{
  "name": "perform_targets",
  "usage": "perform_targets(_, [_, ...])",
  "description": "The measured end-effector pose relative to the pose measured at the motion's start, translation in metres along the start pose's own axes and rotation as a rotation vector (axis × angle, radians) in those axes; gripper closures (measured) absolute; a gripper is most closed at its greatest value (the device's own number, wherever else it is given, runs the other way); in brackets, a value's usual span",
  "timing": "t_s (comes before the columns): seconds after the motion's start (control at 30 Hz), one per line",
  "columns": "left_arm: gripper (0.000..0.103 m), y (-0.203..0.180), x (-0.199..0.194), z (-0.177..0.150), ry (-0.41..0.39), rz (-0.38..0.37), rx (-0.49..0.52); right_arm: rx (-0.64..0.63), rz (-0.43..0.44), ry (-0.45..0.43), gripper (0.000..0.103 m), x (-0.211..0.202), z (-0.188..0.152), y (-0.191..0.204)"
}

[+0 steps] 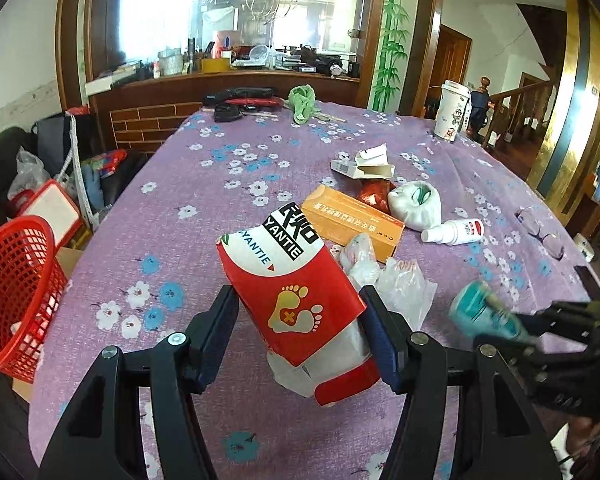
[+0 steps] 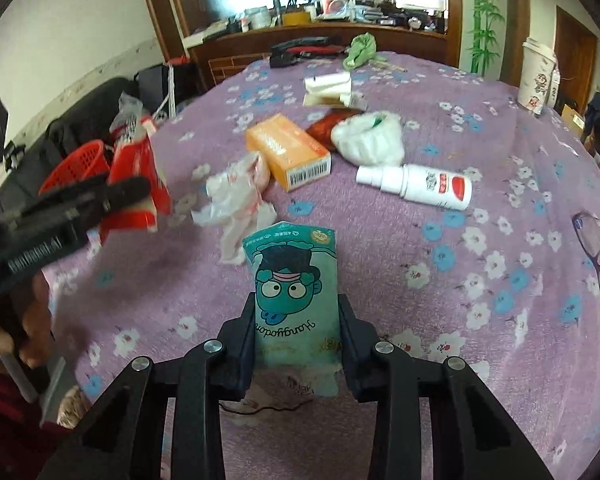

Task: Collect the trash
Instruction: 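Lift the red snack bag with the left tool while the right tool holds the teal pack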

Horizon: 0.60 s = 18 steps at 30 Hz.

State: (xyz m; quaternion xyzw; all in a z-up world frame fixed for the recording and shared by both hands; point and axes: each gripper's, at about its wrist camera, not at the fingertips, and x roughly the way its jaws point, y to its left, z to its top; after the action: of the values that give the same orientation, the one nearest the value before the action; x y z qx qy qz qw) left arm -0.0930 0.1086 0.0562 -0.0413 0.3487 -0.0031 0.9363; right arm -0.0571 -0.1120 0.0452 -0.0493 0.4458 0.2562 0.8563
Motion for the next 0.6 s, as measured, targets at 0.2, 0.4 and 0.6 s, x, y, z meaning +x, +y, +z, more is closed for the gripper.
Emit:
perform_targets(0.2, [0.042,-0.009,-0.009,-0.006,-0.045,0.06,0.046,0.023,0.003,-0.044,0.065,-0.01,0.008,0.007])
perform_targets(0.4, [0.041,-0.017,-0.013,-0.011,-0.077,0.114,0.092,0.013,0.009,-0.044,0.065,-0.008,0.012,0.02])
perform_targets(0.6, [0.041,-0.019,-0.015,-0.015,-0.107,0.171,0.13,-0.003,0.005,-0.038,0.065,-0.006,0.015,0.029])
